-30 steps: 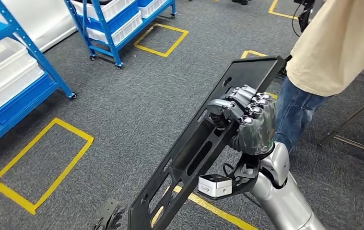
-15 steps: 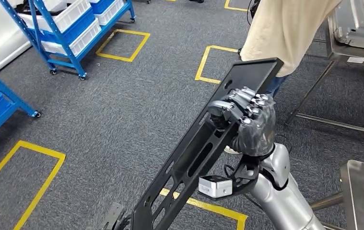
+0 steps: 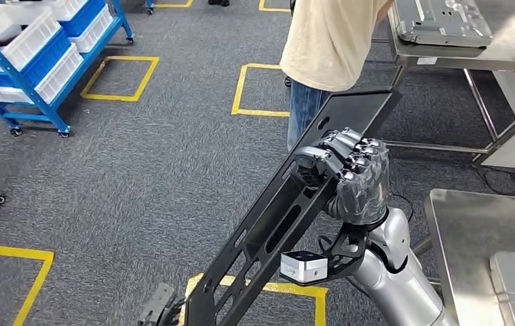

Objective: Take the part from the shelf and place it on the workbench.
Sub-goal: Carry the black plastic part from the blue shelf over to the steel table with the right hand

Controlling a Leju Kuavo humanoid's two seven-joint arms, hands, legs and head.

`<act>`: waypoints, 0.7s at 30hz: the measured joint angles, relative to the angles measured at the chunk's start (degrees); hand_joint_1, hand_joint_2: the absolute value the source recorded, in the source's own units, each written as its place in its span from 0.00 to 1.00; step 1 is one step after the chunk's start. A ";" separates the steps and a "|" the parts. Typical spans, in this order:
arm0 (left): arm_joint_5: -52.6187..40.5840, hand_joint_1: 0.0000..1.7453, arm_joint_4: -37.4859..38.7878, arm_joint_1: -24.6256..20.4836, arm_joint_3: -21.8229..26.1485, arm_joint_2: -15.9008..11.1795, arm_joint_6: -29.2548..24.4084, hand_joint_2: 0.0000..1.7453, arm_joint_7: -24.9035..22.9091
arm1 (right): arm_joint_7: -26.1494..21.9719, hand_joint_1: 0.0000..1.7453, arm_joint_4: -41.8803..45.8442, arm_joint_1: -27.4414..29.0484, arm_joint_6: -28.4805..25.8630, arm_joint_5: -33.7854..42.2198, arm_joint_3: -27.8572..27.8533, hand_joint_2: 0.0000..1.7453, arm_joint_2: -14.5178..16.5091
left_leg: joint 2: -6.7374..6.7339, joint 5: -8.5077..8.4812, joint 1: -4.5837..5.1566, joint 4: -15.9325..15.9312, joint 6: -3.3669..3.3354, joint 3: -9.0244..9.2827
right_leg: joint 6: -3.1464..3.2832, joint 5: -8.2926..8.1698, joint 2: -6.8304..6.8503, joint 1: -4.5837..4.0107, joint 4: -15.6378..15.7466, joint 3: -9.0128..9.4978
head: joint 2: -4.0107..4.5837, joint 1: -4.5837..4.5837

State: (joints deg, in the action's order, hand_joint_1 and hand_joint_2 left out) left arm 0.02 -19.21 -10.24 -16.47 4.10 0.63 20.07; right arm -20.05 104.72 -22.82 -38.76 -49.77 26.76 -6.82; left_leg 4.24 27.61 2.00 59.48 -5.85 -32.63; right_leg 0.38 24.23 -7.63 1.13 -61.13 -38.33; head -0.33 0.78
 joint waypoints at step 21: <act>0.76 0.00 0.14 0.95 0.04 0.39 0.43 1.00 0.61 | 0.25 1.00 0.50 0.35 -0.67 -0.06 -0.62 1.00 -0.37 | -5.23 7.41 -2.57 11.13 6.24 -4.50 | 0.54 1.86 6.76 0.35 -0.58 1.04 | 0.00 -0.05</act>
State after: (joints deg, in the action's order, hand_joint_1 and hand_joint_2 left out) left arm 0.78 -19.08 -9.30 -16.44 4.50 1.06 20.68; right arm -19.80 105.22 -22.48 -39.44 -49.83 26.14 -7.19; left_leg -0.99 35.02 -0.58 70.61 0.39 -37.13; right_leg 0.92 26.09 -0.87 1.48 -61.71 -37.29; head -0.33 0.73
